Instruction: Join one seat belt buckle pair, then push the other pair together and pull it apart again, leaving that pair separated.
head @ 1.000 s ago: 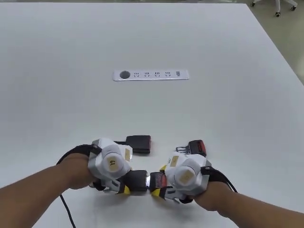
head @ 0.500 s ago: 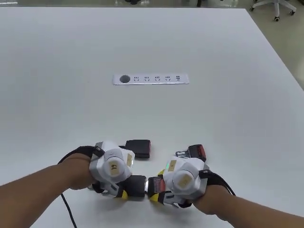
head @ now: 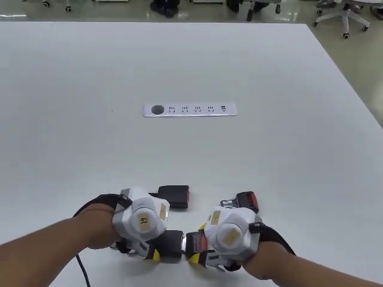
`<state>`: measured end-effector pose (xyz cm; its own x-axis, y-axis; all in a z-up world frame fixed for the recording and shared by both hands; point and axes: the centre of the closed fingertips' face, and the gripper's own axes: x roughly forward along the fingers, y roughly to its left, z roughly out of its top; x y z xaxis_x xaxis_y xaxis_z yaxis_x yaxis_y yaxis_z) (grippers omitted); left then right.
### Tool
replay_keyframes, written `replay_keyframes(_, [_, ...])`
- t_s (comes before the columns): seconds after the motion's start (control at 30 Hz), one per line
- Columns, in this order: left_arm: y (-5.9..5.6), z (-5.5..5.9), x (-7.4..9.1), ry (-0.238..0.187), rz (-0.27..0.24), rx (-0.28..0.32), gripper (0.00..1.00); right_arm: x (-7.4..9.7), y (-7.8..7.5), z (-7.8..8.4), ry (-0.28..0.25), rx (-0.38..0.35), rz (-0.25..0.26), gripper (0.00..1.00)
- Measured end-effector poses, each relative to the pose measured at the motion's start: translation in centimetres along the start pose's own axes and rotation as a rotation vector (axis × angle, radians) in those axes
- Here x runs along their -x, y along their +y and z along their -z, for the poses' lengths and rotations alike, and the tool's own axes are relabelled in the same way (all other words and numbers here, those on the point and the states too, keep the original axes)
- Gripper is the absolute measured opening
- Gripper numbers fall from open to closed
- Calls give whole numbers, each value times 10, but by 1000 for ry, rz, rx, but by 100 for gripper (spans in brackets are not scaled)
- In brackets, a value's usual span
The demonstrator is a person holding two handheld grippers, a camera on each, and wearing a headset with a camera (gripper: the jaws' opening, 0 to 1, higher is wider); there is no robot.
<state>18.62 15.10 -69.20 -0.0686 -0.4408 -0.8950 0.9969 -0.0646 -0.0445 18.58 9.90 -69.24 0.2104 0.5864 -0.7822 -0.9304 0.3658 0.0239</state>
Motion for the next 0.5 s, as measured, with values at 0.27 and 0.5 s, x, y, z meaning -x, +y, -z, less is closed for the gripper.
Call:
replay_keyframes(0.27, [-1, 0, 2, -47, -3, 17, 33, 6, -2, 6, -12, 4, -4, 34])
replay_keyframes(0.5, [-1, 0, 3, -105, 0, 38, 33, 14, -5, 12, -23, 12, -19, 34])
